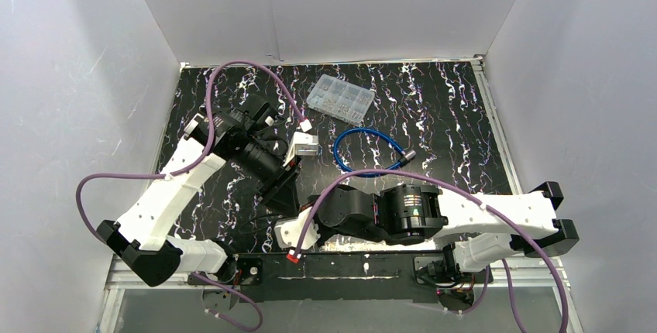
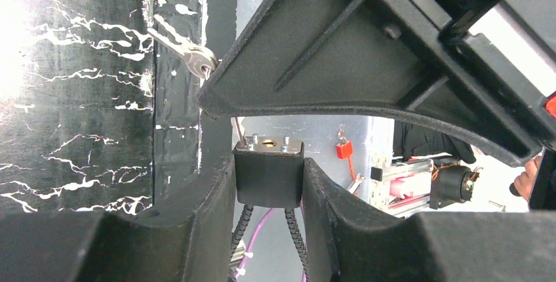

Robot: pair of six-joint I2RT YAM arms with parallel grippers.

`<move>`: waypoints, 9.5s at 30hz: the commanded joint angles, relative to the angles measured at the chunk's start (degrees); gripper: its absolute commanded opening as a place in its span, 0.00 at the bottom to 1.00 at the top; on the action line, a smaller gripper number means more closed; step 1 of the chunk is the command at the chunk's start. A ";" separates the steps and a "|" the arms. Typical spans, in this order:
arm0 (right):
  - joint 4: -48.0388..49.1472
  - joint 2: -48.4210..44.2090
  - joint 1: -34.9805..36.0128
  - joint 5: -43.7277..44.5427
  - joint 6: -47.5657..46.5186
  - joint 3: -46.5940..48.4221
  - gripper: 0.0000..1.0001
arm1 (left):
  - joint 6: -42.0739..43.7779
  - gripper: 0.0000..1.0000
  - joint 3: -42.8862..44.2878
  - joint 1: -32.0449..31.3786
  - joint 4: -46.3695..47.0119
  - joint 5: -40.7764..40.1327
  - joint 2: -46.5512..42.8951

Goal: Unlock with the key

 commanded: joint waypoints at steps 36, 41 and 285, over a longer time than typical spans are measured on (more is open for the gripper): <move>7.98 1.64 -0.28 2.41 0.43 0.50 0.01 | -5.37 0.00 1.76 3.11 1.41 -0.62 -0.55; 8.17 0.82 -0.59 2.84 -0.03 0.75 0.01 | -4.25 0.00 1.06 3.10 1.25 -0.61 -0.98; 20.31 -4.92 7.75 -1.04 -5.62 -8.69 0.01 | -5.73 0.00 8.46 0.38 16.39 -3.87 4.67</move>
